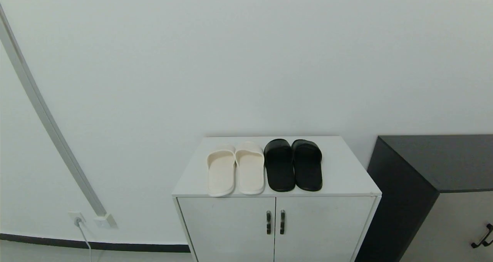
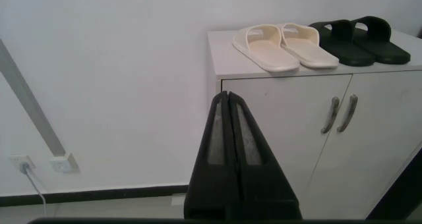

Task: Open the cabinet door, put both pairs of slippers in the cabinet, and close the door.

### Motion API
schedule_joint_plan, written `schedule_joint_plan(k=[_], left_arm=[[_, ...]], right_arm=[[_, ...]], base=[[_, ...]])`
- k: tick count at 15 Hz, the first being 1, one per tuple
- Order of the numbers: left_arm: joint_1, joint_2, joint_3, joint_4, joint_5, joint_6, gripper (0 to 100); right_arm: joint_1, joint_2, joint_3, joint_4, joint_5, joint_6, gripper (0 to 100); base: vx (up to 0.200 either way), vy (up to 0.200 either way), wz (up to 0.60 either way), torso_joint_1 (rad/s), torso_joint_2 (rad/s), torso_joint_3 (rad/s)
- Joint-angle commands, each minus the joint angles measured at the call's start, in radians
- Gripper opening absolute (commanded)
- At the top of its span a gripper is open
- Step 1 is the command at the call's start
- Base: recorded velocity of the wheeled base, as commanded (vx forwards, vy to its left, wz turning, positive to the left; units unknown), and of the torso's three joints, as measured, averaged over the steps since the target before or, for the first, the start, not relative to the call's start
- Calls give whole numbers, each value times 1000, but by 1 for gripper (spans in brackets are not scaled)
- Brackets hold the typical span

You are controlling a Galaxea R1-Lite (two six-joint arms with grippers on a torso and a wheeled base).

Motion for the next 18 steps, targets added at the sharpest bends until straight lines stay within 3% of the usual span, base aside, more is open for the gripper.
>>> schedule_joint_plan(k=[1, 7, 9, 11, 15, 18], left_arm=[[0, 0, 0, 0, 0, 0, 0], [0, 0, 0, 0, 1, -3, 0], [0, 0, 0, 0, 3, -8, 0], [0, 0, 0, 0, 1, -8, 0], [0, 0, 0, 0, 1, -6, 0], [0, 0, 0, 0, 0, 5, 0]], right_arm=[[0, 1, 0, 0, -1, -2, 100], [-1, 1, -1, -6, -6, 2, 100], [6, 116, -237, 16, -21, 168, 100], [6, 171, -271, 121, -9, 124, 100], [22, 397, -250, 111, 164, 42, 100], [55, 673, -274, -29, 221, 22, 100]], base=[[0, 0, 0, 0, 0, 0], [0, 0, 0, 0, 0, 0], [0, 0, 0, 0, 0, 0], [0, 0, 0, 0, 0, 0], [0, 0, 0, 0, 0, 0], [0, 0, 0, 0, 0, 0]])
